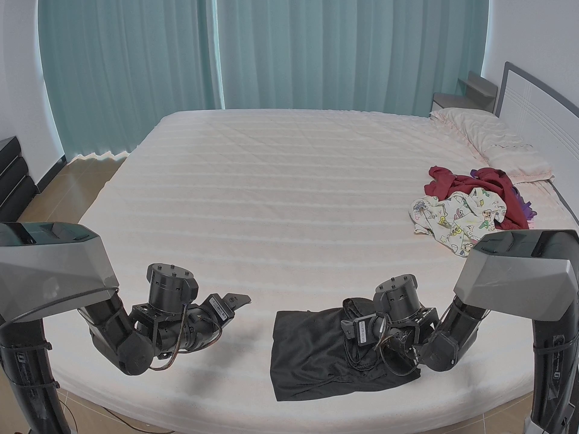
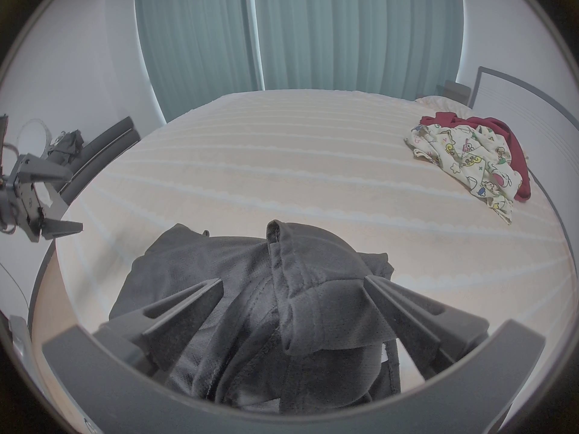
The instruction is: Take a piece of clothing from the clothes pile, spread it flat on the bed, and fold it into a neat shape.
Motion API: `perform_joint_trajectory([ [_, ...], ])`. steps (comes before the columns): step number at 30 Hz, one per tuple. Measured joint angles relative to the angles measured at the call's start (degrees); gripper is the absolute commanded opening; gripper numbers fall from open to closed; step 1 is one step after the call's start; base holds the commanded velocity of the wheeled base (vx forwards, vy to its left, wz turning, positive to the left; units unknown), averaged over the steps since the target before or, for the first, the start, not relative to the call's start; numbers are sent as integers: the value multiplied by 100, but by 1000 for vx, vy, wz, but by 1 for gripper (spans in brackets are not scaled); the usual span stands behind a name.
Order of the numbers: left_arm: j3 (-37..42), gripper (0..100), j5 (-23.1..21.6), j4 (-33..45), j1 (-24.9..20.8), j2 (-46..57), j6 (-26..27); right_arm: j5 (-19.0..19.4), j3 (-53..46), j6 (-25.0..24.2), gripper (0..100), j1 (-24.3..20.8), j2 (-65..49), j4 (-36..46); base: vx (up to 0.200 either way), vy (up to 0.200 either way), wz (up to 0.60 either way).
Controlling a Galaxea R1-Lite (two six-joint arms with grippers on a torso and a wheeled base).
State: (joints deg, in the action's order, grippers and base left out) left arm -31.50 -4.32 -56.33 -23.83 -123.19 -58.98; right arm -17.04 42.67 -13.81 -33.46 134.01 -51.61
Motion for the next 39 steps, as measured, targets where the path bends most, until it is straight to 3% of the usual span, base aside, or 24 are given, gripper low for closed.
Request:
perform_joint_trajectory([
  [8,2,100,7,0,-12,-40,5,128,-436,561,100,-168,-113,7,0,0,0],
  [17,44,100,18,-5,-56,-57,18,221,-607,583,100,-66,-129,341,0,0,0],
  [25,91,100,18,-7,-91,-55,20,279,-1163,660,100,500,-306,240,0,0,0],
  [39,110,100,126,-7,-141,-55,20,744,-2286,697,100,1484,-482,-1519,0,0,0],
])
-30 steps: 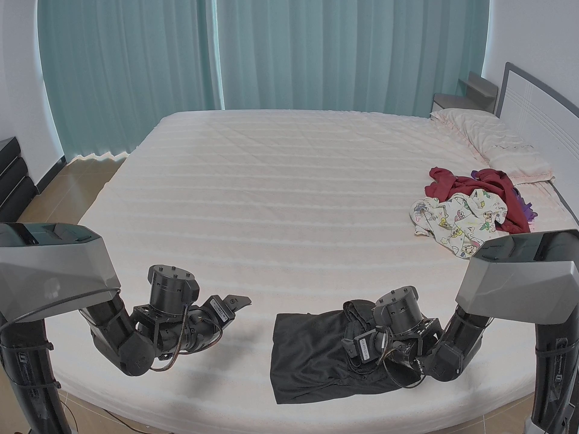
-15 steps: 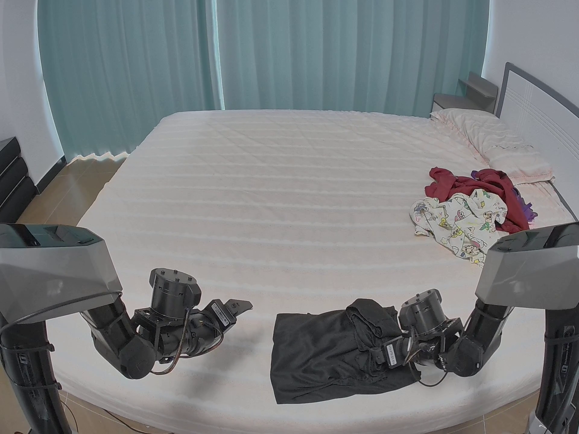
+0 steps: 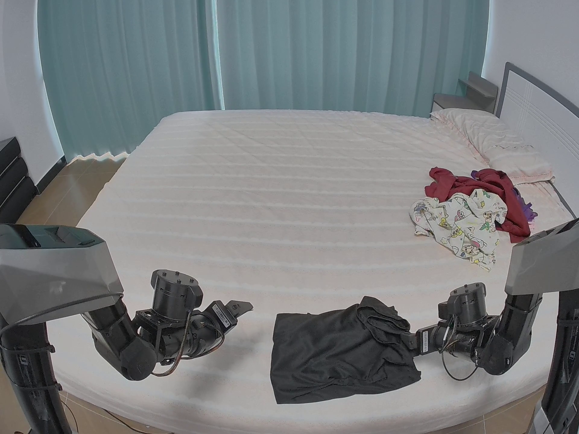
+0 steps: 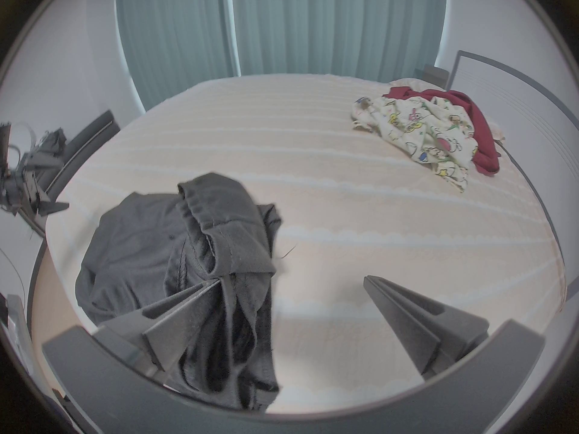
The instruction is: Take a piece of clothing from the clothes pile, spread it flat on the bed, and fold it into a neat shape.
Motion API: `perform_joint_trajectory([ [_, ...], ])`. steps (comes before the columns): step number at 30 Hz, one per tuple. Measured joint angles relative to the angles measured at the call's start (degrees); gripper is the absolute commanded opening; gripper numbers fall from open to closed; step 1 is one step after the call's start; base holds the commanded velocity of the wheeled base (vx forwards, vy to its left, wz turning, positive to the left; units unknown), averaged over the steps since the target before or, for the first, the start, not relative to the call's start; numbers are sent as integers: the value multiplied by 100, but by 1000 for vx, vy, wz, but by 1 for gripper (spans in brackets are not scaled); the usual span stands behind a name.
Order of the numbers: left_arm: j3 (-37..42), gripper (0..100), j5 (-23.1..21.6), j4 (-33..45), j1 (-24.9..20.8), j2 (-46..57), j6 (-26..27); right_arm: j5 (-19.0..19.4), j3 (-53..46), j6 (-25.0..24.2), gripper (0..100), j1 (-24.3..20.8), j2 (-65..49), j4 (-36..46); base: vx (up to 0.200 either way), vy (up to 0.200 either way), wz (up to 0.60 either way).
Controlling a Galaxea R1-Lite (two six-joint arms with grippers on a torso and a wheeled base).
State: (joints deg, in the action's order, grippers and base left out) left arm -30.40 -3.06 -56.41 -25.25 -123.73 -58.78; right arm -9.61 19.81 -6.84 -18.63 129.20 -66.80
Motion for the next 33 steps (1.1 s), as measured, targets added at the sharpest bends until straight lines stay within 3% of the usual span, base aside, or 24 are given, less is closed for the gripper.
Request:
perform_joint_trajectory([
  [8,-24,100,30,-2,-7,-7,0,184,-118,-148,100,-226,-95,-839,0,0,0],
  [13,-29,100,33,0,-7,-13,0,202,-134,-176,100,-551,46,-883,0,0,0],
  [21,-44,100,33,0,-7,-33,0,79,494,-163,100,-689,669,-892,0,0,0],
  [25,-52,100,33,0,-7,-46,0,-82,1031,-40,100,-708,853,-661,0,0,0],
  [33,-55,100,33,0,-7,-61,0,-240,2170,290,100,-651,1036,569,0,0,0],
])
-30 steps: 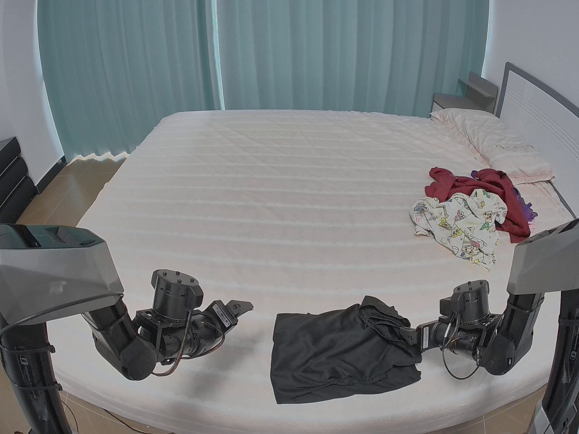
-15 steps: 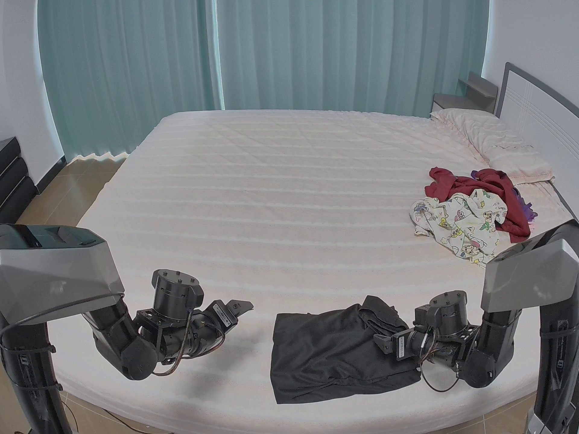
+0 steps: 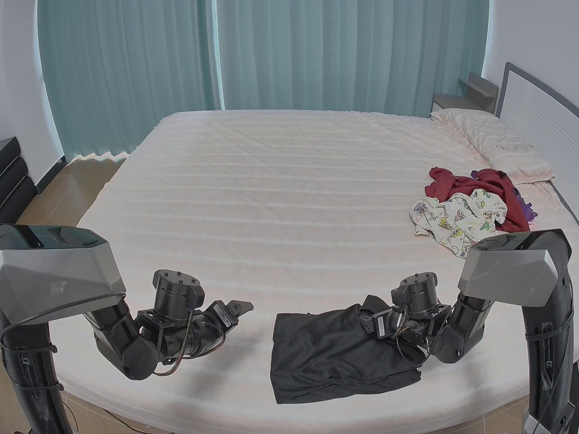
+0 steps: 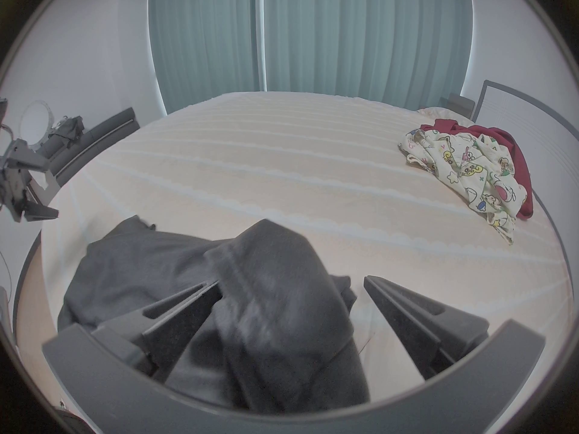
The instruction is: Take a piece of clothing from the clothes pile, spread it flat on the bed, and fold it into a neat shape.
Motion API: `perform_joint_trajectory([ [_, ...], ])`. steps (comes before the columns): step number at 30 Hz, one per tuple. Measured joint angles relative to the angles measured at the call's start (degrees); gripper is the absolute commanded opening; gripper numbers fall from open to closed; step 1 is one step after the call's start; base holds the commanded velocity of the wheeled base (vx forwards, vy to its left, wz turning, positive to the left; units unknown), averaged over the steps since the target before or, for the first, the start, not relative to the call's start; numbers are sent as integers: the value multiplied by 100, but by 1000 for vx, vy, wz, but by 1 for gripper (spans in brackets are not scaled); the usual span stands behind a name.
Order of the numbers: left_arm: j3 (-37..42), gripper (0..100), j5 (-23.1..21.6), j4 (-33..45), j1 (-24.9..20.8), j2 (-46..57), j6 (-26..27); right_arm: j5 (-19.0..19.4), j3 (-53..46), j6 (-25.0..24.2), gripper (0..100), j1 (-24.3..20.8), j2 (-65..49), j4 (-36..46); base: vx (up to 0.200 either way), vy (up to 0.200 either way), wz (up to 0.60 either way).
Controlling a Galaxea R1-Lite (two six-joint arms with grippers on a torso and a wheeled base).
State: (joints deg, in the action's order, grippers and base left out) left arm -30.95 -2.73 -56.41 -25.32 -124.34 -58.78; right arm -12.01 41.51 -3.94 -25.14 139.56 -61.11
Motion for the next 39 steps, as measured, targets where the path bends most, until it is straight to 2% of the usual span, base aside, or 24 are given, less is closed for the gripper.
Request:
perform_joint_trajectory([
  [4,-2,100,0,0,0,-11,0,-60,345,-29,100,205,118,205,0,0,0],
  [17,-2,100,2,0,0,-41,0,-4,273,-1240,100,878,206,-83,0,0,0],
  [26,-13,100,0,0,0,-82,0,41,7,-1603,100,1279,143,-356,0,0,0],
  [35,-11,100,0,0,0,-96,0,471,-369,-1658,100,1704,-155,-542,0,0,0],
  [39,-2,100,0,0,0,-99,0,974,-511,-1705,100,1807,-240,-734,0,0,0],
])
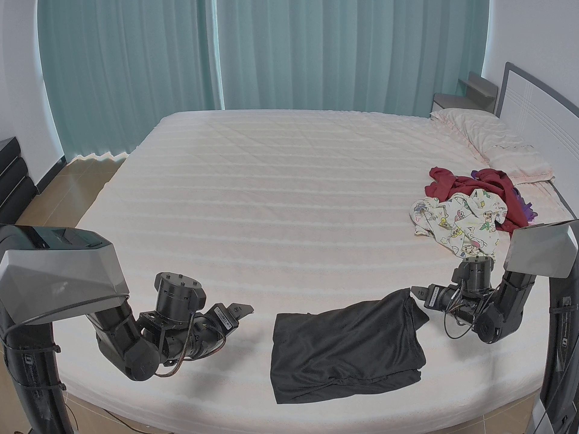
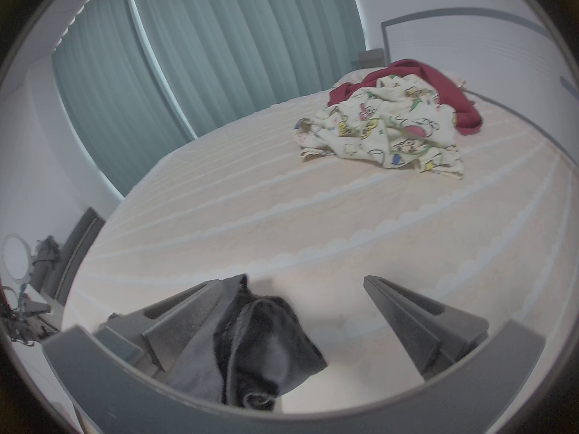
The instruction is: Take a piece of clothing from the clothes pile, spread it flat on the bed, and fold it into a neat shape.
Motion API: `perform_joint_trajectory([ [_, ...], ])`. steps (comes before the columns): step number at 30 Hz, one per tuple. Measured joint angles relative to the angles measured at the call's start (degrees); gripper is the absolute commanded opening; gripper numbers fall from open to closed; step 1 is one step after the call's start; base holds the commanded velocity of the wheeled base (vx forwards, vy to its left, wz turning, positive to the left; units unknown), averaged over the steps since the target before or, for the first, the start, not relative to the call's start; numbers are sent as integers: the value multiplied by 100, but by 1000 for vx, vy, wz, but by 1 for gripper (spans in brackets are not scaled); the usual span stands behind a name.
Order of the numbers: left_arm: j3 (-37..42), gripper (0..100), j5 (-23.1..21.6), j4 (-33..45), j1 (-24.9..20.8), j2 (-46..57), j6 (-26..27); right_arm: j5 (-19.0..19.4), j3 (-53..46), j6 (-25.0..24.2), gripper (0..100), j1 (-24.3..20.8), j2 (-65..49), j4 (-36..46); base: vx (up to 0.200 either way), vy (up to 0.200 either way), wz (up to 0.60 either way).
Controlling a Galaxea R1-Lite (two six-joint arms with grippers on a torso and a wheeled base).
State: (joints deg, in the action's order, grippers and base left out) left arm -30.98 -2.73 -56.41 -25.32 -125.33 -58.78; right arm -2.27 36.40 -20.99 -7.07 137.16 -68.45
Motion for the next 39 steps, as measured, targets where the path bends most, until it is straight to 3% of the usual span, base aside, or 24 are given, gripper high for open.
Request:
perform_joint_trajectory([
  [7,11,100,0,0,0,-2,0,840,-527,171,100,145,-102,-345,0,0,0],
  [15,22,100,9,0,0,-5,0,2256,-1626,1140,100,134,-63,-681,0,0,0],
  [25,30,100,11,0,0,-11,-1,2944,-2122,1541,100,101,160,-701,0,0,0],
  [26,30,100,9,0,0,-16,0,2966,-2158,1587,0,106,177,-740,0,0,0],
  [33,22,100,9,0,0,-30,0,3071,-2300,1681,0,222,138,-742,0,0,0],
  [39,11,100,9,0,0,-61,0,3116,-2480,2170,0,344,127,-709,0,0,0],
])
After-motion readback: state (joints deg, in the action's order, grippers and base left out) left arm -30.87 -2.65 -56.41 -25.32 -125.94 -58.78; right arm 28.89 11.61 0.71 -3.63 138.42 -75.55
